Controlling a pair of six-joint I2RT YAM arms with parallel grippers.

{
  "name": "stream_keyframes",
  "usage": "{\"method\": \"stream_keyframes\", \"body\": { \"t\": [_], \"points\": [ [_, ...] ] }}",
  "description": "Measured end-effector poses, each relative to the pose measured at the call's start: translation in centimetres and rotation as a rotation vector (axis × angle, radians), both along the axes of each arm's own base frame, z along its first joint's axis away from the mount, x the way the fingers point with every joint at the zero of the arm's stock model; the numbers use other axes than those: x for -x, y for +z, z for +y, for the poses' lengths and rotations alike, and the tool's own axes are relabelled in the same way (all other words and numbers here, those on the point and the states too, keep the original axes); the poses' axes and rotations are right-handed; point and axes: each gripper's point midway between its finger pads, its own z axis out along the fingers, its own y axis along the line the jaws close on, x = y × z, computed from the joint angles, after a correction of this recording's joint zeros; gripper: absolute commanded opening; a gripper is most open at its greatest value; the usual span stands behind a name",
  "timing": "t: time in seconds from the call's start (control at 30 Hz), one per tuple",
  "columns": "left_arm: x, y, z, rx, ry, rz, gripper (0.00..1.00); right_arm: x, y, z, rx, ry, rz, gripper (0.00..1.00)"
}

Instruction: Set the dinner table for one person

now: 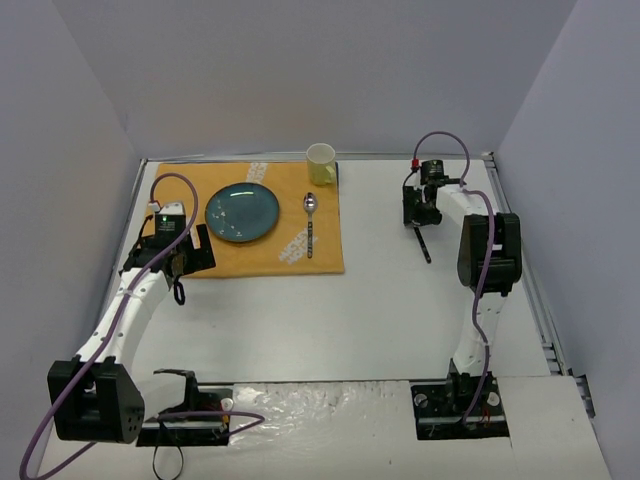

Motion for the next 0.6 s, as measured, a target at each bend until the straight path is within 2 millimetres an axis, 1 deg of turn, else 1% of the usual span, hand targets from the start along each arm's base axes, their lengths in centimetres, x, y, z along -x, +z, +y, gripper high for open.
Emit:
{"method": "stream_keyframes", "body": {
  "t": [0.07,0.13,0.17,0.2,0.23,0.3,0.43,0.53,0.6],
  "points": [
    [0.0,0.0,0.0,0.0,0.0,0.0,0.97,0.8,-0.7,-0.1,0.0,-0.013,0.026,0.35],
    [0.0,0.0,0.0,0.0,0.0,0.0,0.97,0.9,-0.9,-0.2,0.001,-0.028,0.026,0.27],
    [0.0,0.0,0.0,0.0,0.0,0.0,0.97,0.9,-0.9,-0.2,0.002,-0.034,0.023,0.21],
    [0.0,0.0,0.0,0.0,0.0,0.0,0.97,0.9,-0.9,-0.3,0.004,-0.041,0.02,0.12],
    [0.0,0.0,0.0,0.0,0.0,0.0,0.97,0.9,-1.0,-0.4,0.008,-0.049,0.016,0.07],
    [0.0,0.0,0.0,0.0,0.0,0.0,0.97,1.1,-0.9,-0.5,0.012,-0.062,0.011,0.01],
    [0.0,0.0,0.0,0.001,0.0,0.001,0.97,2.0,-0.9,-0.2,0.012,-0.088,0.012,0.0],
    [0.0,0.0,0.0,0.001,-0.001,0.001,0.97,3.9,-0.9,0.9,0.014,-0.097,0.038,0.0],
    [0.1,-0.1,-0.1,0.006,-0.001,0.004,0.97,5.3,-0.7,2.3,0.027,-0.104,0.048,0.0]
  ]
}}
